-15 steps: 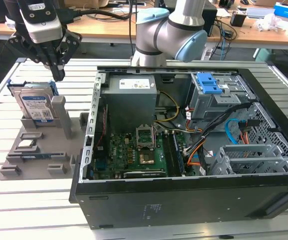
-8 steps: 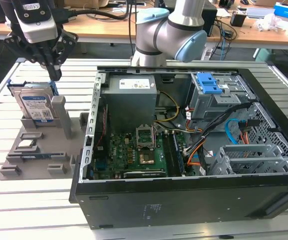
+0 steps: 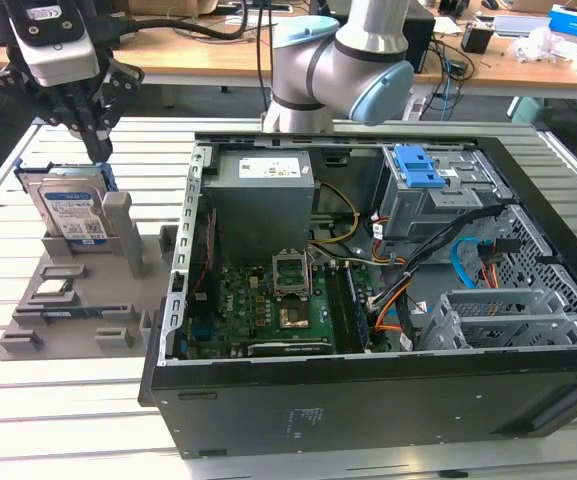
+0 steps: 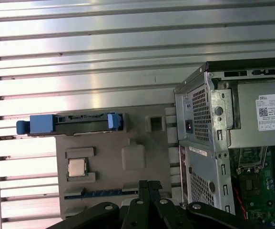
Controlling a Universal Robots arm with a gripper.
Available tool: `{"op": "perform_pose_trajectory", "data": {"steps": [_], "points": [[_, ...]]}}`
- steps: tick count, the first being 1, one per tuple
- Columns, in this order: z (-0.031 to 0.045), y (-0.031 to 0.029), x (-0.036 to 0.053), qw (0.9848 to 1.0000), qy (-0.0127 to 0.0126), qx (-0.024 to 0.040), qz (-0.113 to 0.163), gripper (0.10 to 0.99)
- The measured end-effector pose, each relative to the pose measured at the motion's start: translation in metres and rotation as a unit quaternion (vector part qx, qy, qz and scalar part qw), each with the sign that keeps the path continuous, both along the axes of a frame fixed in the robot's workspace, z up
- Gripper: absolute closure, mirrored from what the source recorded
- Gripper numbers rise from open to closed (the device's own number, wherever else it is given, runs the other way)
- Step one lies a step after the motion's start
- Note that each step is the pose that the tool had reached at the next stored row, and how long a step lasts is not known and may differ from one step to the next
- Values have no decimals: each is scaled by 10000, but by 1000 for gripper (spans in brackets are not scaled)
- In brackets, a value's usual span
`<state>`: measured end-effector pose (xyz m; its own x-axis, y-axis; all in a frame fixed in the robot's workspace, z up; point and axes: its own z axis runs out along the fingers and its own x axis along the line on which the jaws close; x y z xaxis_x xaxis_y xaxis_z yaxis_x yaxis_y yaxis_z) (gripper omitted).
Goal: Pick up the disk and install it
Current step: 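Reach for the disk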
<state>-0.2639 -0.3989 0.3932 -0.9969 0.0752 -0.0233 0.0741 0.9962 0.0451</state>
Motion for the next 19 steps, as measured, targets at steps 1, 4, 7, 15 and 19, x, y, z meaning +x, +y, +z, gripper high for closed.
{"op": "perform_pose_trajectory", "data": {"steps": [1,4,7,15,19], "points": [[0,0,-25,10000,0,0,0,980],[0,0,-74,10000,0,0,0,980],[-1,0,-101,10000,0,0,-1,980],[-1,0,-201,10000,0,0,0,980],[-2,0,-252,10000,0,0,0,980]]}}
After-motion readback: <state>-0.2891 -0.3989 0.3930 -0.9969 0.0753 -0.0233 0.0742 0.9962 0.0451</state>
